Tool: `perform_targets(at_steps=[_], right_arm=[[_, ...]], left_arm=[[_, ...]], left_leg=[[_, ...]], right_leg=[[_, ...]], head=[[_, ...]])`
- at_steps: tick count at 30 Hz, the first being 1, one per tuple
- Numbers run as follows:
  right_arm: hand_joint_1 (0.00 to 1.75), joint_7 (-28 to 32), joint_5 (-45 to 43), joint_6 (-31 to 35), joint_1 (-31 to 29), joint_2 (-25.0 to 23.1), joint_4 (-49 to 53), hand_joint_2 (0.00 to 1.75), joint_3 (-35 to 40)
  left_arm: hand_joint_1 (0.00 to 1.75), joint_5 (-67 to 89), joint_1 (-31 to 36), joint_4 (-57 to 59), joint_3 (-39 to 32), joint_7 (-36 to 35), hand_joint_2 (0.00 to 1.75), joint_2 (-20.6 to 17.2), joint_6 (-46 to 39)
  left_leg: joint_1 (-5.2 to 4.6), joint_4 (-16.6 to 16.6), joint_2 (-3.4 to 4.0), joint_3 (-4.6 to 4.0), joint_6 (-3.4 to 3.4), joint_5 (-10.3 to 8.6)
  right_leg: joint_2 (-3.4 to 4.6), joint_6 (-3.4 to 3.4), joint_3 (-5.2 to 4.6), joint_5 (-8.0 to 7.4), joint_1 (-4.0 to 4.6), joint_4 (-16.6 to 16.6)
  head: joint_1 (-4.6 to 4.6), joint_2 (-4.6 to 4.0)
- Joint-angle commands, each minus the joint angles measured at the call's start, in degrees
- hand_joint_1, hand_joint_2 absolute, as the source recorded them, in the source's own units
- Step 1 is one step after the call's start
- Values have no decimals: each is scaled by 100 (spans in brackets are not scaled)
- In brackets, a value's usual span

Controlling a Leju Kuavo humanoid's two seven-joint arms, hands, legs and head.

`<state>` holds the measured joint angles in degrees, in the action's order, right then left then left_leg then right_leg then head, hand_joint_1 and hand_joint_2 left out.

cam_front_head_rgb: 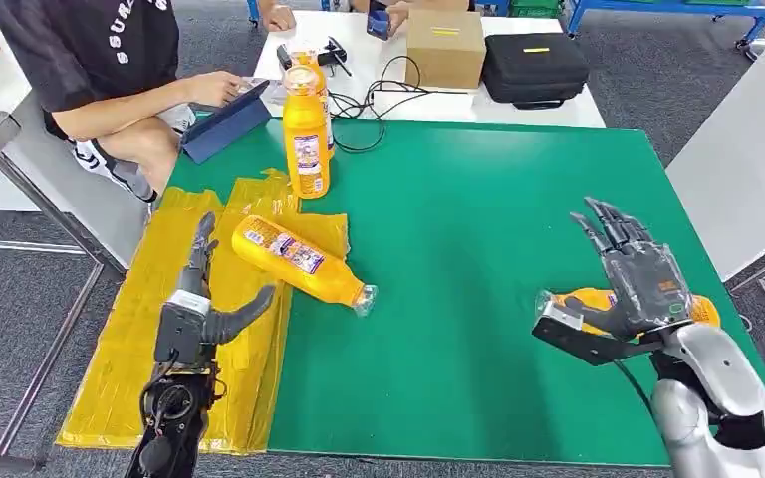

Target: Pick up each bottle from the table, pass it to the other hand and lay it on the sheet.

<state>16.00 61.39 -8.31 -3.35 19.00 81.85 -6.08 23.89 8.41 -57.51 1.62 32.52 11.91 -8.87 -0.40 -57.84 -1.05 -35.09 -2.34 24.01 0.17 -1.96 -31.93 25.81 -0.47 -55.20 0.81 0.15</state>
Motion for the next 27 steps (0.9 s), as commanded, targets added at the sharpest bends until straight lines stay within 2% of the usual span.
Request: perform_targets(at_steps=[1, 5, 6, 13, 17, 21, 24, 26, 27], right_arm=[[0, 85, -373, -537, -773, 811, -2125, 175, 338], [0, 82, -381, -529, -779, 803, -2164, 175, 358], [0, 82, -381, -529, -779, 803, -2164, 175, 358], [0, 63, -395, -526, -791, 799, -2153, 175, 365], [0, 53, -574, -560, -1000, 792, -2555, 175, 397], [0, 18, -693, -848, -975, 1002, -2878, 175, 491], [0, 93, -788, -1106, -1420, 1182, -3538, 175, 690], [0, 112, -778, -1079, -1770, 1269, -4036, 175, 875], [0, 101, -764, -1038, -1919, 1276, -4264, 175, 965]], left_arm=[[0, -481, 92, -199, -204, 60, 175, -233, 166], [0, -494, 64, -214, -189, 67, 175, -234, 173], [0, -494, 64, -214, -189, 67, 175, -234, 173], [0, -509, 70, -219, -180, 68, 175, -239, 179], [0, -610, -14, -259, -119, 61, 175, -271, 151], [0, -697, -45, -210, -84, 67, 175, -297, 154], [0, -787, 77, -69, -106, 67, 175, -321, 121], [0, -839, 130, -23, -132, 59, 175, -325, 93], [0, -862, 131, -26, -134, 59, 175, -339, 80]], left_leg=[[7, 4, 15, 18, 9, 7], [4, 4, 2, 14, 6, 5], [5, 11, 14, 40, 13, 14], [4, 7, 7, 20, 9, 8], [5, 4, 7, 11, 7, 6], [4, 7, 5, 21, 9, 8], [4, 9, 8, 32, 11, 12], [1, 3, 9, 7, 6, 6], [1, 7, 22, 24, 10, 11]], right_leg=[[10, 3, 17, 0, 7, 11], [-4, 2, 14, 1, 4, 10], [4, 5, 38, 7, 5, 17], [-1, 3, 20, 4, 4, 11], [-1, 2, 12, 1, 5, 10], [-3, 3, 22, 4, 5, 13], [-2, 4, 31, 7, 4, 15], [1, 2, 9, 0, 2, 8], [11, 3, 23, 2, 2, 12]], head=[[4, 0], [2, 0], [4, 0], [4, 2], [2, 0], [4, 0], [4, 0], [4, 0], [4, 0]])
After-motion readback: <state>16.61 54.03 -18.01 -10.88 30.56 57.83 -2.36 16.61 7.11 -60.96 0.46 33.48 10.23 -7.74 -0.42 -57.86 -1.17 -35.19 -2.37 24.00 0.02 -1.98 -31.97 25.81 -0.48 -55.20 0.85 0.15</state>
